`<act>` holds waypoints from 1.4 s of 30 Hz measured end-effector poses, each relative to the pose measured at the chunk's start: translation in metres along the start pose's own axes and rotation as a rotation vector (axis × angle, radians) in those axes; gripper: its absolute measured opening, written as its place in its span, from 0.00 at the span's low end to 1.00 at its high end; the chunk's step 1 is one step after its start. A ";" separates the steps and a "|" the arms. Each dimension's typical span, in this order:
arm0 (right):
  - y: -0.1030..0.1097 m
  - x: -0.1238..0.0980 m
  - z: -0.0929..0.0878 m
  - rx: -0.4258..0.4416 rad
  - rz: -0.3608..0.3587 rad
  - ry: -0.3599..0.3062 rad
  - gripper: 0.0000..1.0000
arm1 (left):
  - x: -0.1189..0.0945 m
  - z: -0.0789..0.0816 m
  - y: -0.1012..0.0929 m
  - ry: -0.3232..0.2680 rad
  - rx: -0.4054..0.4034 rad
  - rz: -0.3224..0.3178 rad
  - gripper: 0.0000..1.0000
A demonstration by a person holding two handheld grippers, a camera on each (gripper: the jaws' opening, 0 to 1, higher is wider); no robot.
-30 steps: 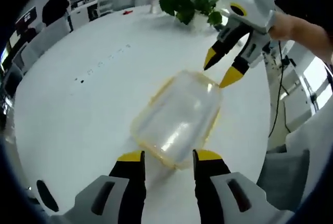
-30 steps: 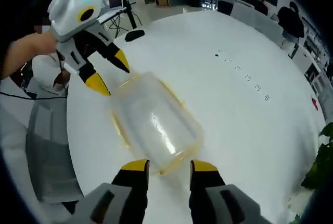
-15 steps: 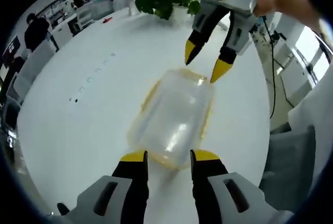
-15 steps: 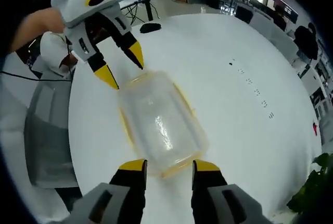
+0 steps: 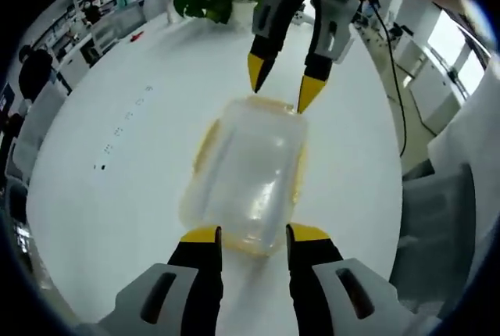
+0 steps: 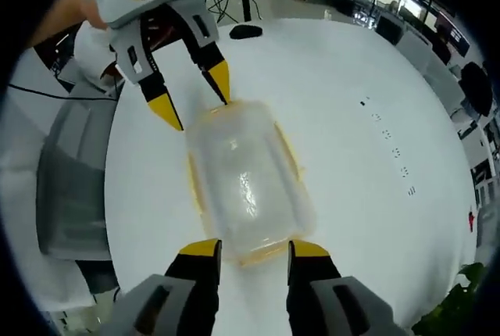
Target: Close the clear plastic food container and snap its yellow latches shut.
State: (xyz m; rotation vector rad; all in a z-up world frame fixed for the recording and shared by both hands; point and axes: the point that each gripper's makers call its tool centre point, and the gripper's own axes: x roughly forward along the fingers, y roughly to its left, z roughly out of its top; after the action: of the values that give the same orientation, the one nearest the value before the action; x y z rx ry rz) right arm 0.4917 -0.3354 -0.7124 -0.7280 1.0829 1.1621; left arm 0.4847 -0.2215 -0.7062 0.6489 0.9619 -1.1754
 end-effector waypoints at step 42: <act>0.005 0.016 0.048 -0.059 0.089 -0.123 0.27 | 0.027 0.043 0.000 -0.052 0.088 -0.048 0.26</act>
State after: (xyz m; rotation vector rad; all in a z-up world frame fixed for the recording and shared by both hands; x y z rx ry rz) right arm 0.5008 -0.2857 -0.7106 -0.6511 0.9896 1.3024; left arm 0.4985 -0.2701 -0.7102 0.6650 0.8897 -1.2768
